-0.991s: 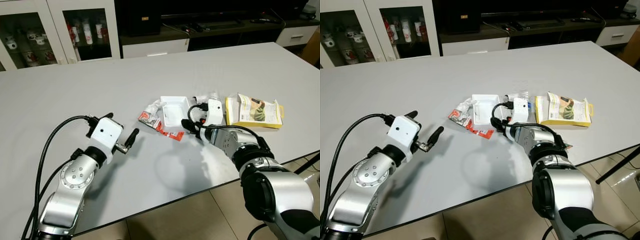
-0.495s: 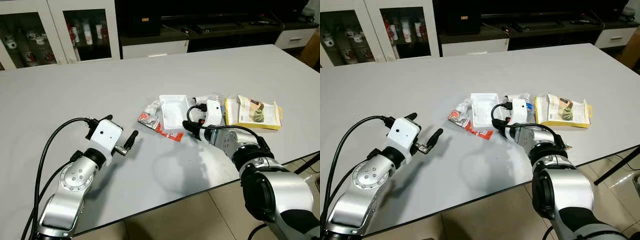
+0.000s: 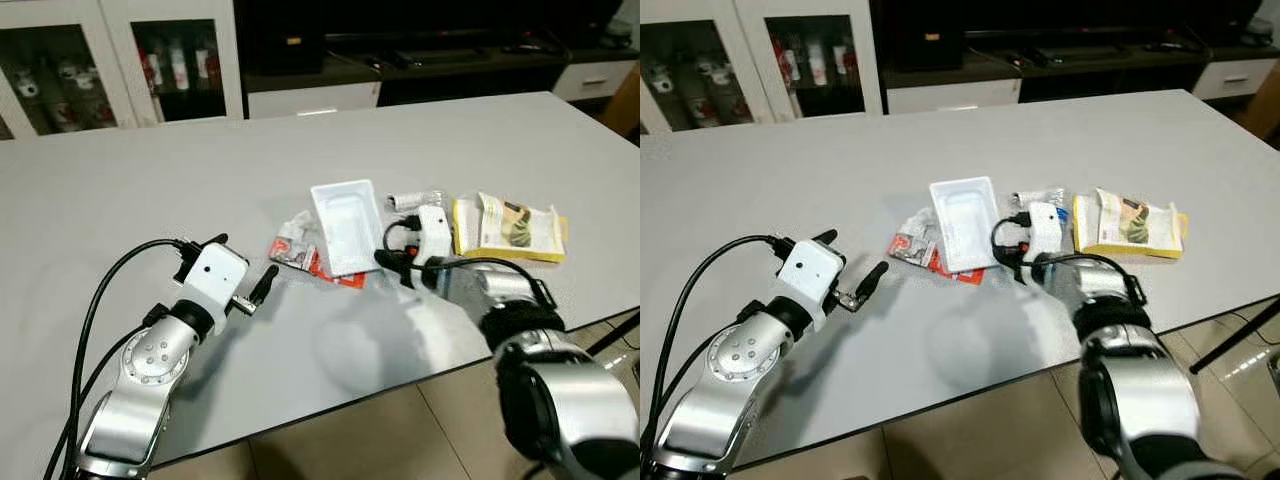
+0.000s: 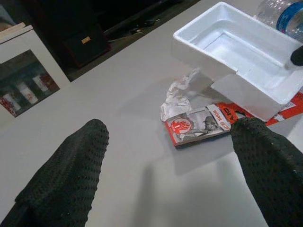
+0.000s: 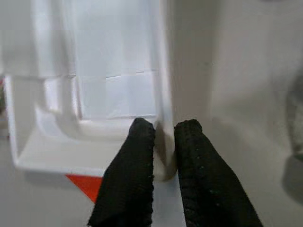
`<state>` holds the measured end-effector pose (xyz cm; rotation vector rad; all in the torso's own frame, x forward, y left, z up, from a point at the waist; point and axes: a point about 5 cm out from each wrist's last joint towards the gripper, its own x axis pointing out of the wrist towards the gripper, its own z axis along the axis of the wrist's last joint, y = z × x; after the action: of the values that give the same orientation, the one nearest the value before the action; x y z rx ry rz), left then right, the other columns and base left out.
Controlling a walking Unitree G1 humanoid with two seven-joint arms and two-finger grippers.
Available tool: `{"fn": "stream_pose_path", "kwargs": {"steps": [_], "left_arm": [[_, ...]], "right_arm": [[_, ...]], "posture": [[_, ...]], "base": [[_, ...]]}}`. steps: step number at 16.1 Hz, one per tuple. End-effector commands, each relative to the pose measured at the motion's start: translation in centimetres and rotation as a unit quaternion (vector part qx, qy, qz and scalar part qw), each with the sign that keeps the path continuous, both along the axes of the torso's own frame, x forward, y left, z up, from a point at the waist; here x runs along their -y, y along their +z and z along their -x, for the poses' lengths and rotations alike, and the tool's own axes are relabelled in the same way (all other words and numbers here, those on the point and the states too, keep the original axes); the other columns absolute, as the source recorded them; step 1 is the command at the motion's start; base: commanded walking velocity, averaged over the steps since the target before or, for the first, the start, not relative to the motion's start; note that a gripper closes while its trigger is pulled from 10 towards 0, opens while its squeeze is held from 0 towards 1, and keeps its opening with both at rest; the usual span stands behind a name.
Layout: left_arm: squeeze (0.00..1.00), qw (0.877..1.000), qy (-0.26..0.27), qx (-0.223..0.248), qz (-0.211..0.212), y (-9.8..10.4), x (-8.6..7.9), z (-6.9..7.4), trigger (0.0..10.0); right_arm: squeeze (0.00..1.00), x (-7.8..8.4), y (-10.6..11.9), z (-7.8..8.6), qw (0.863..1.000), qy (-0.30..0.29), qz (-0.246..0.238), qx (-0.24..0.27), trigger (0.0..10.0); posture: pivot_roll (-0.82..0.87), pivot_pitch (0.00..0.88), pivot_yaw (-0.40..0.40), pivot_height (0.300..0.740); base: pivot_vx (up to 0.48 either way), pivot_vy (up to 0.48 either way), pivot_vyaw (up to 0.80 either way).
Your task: Picking trash to rubbish bin
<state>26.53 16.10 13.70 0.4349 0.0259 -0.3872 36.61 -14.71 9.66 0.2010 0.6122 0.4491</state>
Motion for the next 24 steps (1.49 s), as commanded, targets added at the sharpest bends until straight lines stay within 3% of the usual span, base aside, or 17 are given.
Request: {"fn": "stream_pose_path", "kwargs": {"steps": [1,3,6,11,15,17,19,20,21,22,24], "left_arm": [[0.0,1.0,-0.015,0.0,-0.005,0.3,0.3,0.3,10.0],[0.0,1.0,-0.016,0.001,-0.005,0.3,0.3,0.4,10.0],[0.0,1.0,-0.016,0.003,-0.005,0.4,0.2,0.3,10.0],[0.0,1.0,-0.017,0.014,0.0,0.7,0.4,-0.2,10.0],[0.0,1.0,0.005,0.021,0.007,0.9,-0.3,-0.2,10.0],[0.0,0.995,0.055,0.034,0.081,1.6,-1.1,-0.7,10.0],[0.0,0.99,0.076,0.05,0.105,2.2,-0.8,-1.2,10.0],[0.0,0.99,0.074,0.051,0.106,2.2,-0.6,-1.2,10.0],[0.0,0.99,0.074,0.042,0.11,1.8,-0.1,-1.3,10.0],[0.0,0.99,0.074,0.036,0.115,1.6,0.4,-1.2,10.0],[0.0,0.99,0.08,0.042,0.111,1.6,0.5,-1.2,10.0]], "right_arm": [[0.0,1.8,-1.1,1.6,0.999,0.014,0.024,-0.027,0.0],[0.0,3.4,-0.7,2.9,0.998,0.022,0.056,-0.008,0.0],[0.0,5.0,1.9,4.3,0.999,-0.006,0.034,0.025,0.0],[0.0,4.0,4.5,4.7,0.986,-0.059,-0.072,0.137,0.0],[0.0,3.3,5.8,5.0,0.951,-0.123,-0.177,0.221,0.0],[0.0,2.7,8.1,5.5,0.92,-0.137,-0.211,0.302,0.0],[0.0,1.8,10.4,6.6,0.893,-0.132,-0.112,0.415,0.0],[0.0,1.7,10.7,6.9,0.886,-0.135,-0.099,0.432,0.0],[0.0,1.5,10.7,7.2,0.879,-0.144,-0.059,0.451,2.1],[0.0,1.7,10.6,7.4,0.87,-0.173,-0.027,0.46,10.0],[0.0,2.1,10.2,7.5,0.861,-0.218,0.015,0.46,10.0]], "posture": [[0.09,0.0,-0.056,0.74],[0.09,0.0,-0.056,0.74],[0.08,0.0,-0.049,0.74],[0.07,0.0,-0.045,0.74],[0.08,0.0,-0.052,0.74],[0.08,0.0,-0.045,0.74],[0.06,0.0,-0.046,0.74],[0.06,0.0,-0.046,0.74],[0.06,0.0,-0.046,0.74],[0.05,0.0,-0.046,0.74],[0.05,0.0,-0.045,0.74]], "base": [[0.0,0.0,0.0],[0.0,0.0,0.0],[0.0,0.0,0.0],[0.0,0.0,0.0],[0.0,0.0,0.0],[0.0,0.0,0.0],[0.0,0.0,0.0],[0.0,0.0,0.0],[0.0,0.0,0.0],[0.0,0.0,0.0],[0.0,0.0,0.0]]}}
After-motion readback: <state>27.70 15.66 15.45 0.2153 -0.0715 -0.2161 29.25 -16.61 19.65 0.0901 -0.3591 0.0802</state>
